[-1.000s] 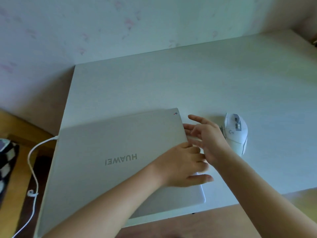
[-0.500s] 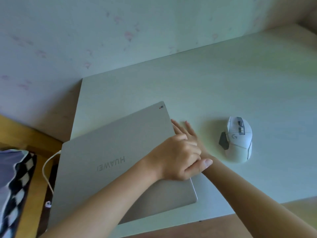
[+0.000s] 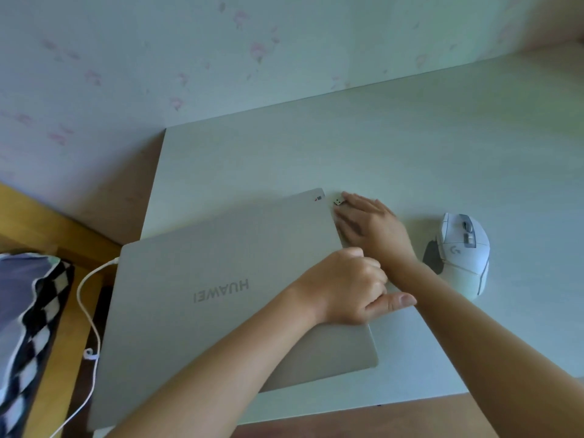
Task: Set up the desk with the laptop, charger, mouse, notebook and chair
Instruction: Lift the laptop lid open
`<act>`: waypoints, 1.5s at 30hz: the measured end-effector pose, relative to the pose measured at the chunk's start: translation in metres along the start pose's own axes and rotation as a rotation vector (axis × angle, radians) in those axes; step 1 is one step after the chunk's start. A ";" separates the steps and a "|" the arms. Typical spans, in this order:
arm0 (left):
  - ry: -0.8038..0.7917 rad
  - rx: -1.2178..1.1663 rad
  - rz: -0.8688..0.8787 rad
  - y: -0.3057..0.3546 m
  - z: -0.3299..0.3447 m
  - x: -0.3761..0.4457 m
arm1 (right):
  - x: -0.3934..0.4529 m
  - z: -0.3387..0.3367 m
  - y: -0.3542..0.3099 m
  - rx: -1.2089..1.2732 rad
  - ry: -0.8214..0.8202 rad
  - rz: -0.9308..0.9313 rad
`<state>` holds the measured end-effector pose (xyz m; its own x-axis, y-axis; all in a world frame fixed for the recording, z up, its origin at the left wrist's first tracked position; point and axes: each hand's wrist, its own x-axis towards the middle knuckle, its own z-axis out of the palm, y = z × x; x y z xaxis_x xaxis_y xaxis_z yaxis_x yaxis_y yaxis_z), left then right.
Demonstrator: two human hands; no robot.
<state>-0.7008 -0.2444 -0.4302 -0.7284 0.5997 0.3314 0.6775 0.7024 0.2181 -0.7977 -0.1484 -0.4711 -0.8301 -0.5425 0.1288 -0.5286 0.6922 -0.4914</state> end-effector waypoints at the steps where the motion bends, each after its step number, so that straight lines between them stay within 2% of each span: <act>1: -0.030 0.014 -0.014 0.002 0.002 0.001 | 0.000 -0.003 0.001 0.048 0.028 0.016; 5: -0.049 0.016 -0.021 0.001 0.011 -0.001 | -0.007 -0.011 0.002 0.188 0.117 0.160; 11: 0.102 -0.073 -0.071 -0.002 0.014 -0.013 | 0.003 -0.014 0.002 0.232 0.121 0.153; 15: 0.213 -0.195 -0.268 -0.008 0.004 -0.014 | 0.006 -0.014 0.002 0.315 0.165 0.151; 17: 0.235 -0.137 -0.335 -0.025 -0.004 -0.016 | 0.008 -0.015 0.001 0.339 0.192 0.133; 18: 0.198 -0.027 -0.374 -0.037 -0.007 -0.017 | 0.009 -0.016 0.001 0.341 0.199 0.120; 21: -0.075 0.212 -0.506 -0.068 -0.019 -0.023 | 0.011 -0.016 0.001 0.376 0.195 0.087; 25: -0.276 0.203 -0.562 -0.089 -0.027 -0.031 | 0.008 -0.019 0.002 0.533 0.173 0.109; 34: -0.280 0.150 -0.512 -0.096 -0.031 -0.035 | 0.008 -0.022 0.008 0.656 0.092 0.023; 45: -0.271 0.126 -0.502 -0.095 -0.029 -0.034 | 0.013 -0.021 0.009 0.602 0.027 -0.099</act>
<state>-0.7377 -0.3423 -0.4358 -0.9684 0.2469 -0.0343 0.2378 0.9562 0.1709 -0.8171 -0.1391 -0.4556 -0.7905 -0.5730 0.2162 -0.4168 0.2447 -0.8754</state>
